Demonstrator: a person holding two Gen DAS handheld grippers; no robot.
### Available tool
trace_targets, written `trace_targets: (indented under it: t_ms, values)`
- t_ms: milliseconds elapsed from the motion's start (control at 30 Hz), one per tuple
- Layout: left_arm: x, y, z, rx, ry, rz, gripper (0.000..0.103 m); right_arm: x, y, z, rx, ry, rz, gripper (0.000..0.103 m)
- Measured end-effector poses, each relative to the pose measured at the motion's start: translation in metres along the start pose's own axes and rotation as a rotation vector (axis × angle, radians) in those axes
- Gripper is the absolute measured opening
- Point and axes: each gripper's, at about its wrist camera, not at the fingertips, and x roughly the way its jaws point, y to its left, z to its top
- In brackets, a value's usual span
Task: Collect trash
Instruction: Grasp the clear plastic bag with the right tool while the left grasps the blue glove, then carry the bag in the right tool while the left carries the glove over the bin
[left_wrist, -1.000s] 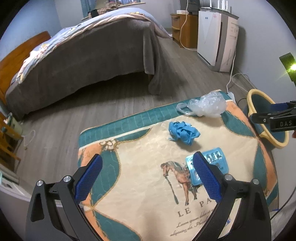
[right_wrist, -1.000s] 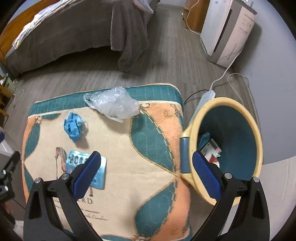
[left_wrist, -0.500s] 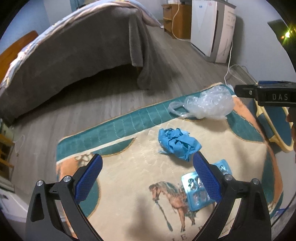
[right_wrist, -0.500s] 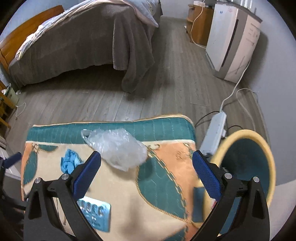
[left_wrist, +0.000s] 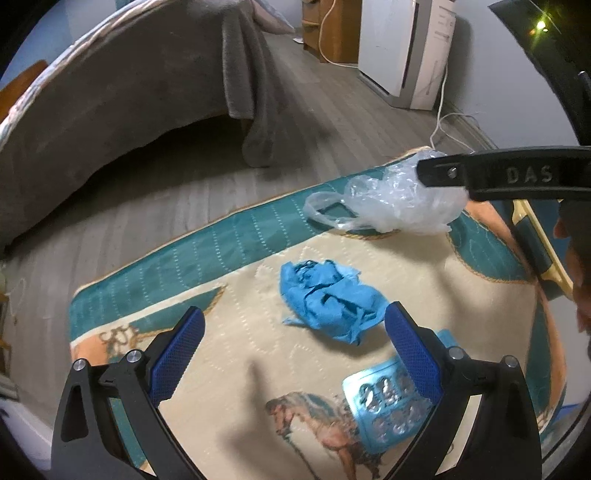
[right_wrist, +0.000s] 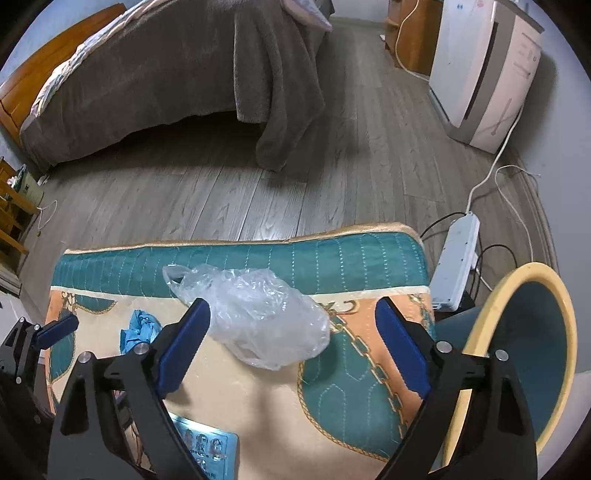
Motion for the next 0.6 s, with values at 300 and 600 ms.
trace_targets:
  t_ms: [300, 600]
  values:
    - [0.025, -0.013, 0.003, 0.025, 0.047, -0.044, 0.072, 0.015, -0.003, -0.007, 0.06, 0.093, 0.111, 0.048]
    - [0.025, -0.014, -0.005, 0.032, 0.102, -0.064, 0.025, -0.001, -0.003, -0.013, 0.062, 0.099, 0.151, 0.019]
